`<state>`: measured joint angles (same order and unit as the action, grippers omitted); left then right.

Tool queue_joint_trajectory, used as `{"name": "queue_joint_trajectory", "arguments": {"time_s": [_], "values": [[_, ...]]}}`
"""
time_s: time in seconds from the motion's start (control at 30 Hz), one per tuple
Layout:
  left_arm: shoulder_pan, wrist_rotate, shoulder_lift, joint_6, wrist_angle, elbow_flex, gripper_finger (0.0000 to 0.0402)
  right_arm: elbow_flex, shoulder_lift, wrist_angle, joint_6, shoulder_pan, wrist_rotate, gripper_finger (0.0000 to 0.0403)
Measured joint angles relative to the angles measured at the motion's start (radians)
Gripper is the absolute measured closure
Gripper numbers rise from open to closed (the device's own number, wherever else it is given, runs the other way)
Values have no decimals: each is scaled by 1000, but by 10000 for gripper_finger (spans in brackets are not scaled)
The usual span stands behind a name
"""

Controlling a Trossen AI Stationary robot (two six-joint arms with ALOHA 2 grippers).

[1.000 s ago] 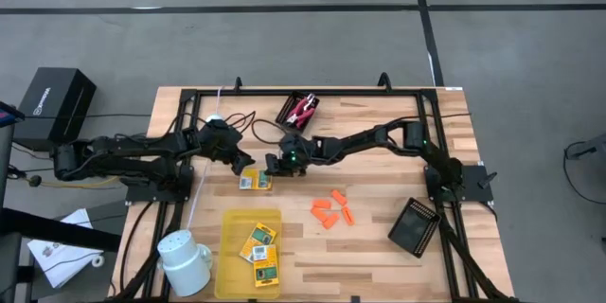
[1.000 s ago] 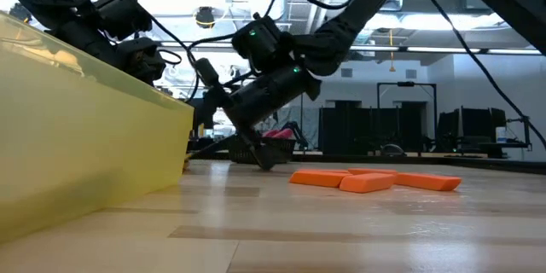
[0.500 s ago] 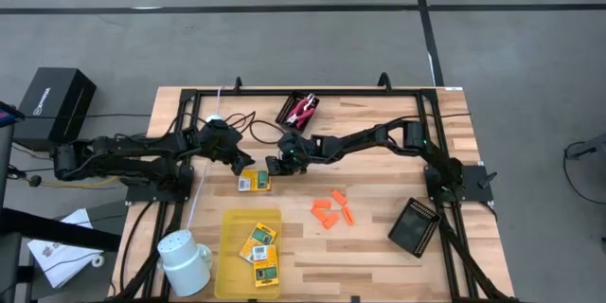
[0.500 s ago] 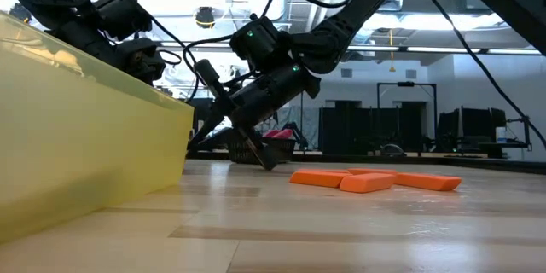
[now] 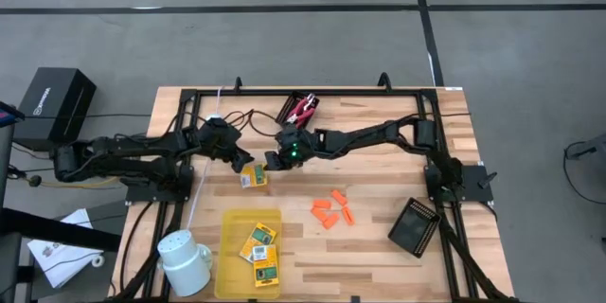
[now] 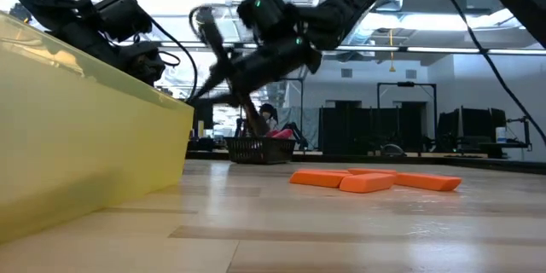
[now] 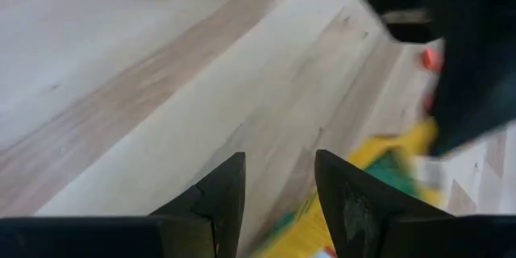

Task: Pick & Place School Supplies
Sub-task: Put the yellow crayon box into the yellow bin

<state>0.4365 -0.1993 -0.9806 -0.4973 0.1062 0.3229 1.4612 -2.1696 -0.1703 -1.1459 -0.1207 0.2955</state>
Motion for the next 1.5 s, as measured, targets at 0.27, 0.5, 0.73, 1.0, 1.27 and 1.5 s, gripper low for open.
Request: {"name": "queue_joint_trajectory", "arguments": {"time_s": [0.27, 0.5, 0.73, 1.0, 1.27, 1.5], "values": [[38, 0, 0, 12, -1, 0, 257, -3, 120, 37, 59, -5, 21, 403], [43, 0, 0, 11, -1, 0, 257, -3, 204, 38, 82, 22, 72, 403], [43, 16, 0, 11, -2, 0, 257, -3, 238, 26, 68, 85, 151, 403], [43, 16, 0, -1, -3, 0, 257, -3, 237, -16, 30, 177, 193, 403], [43, 19, 0, -10, -11, -1, 257, -3, 215, -19, 27, 231, 251, 403], [43, 20, 0, -24, -21, -1, 257, 1, 115, -120, 10, 240, 300, 403]]}}
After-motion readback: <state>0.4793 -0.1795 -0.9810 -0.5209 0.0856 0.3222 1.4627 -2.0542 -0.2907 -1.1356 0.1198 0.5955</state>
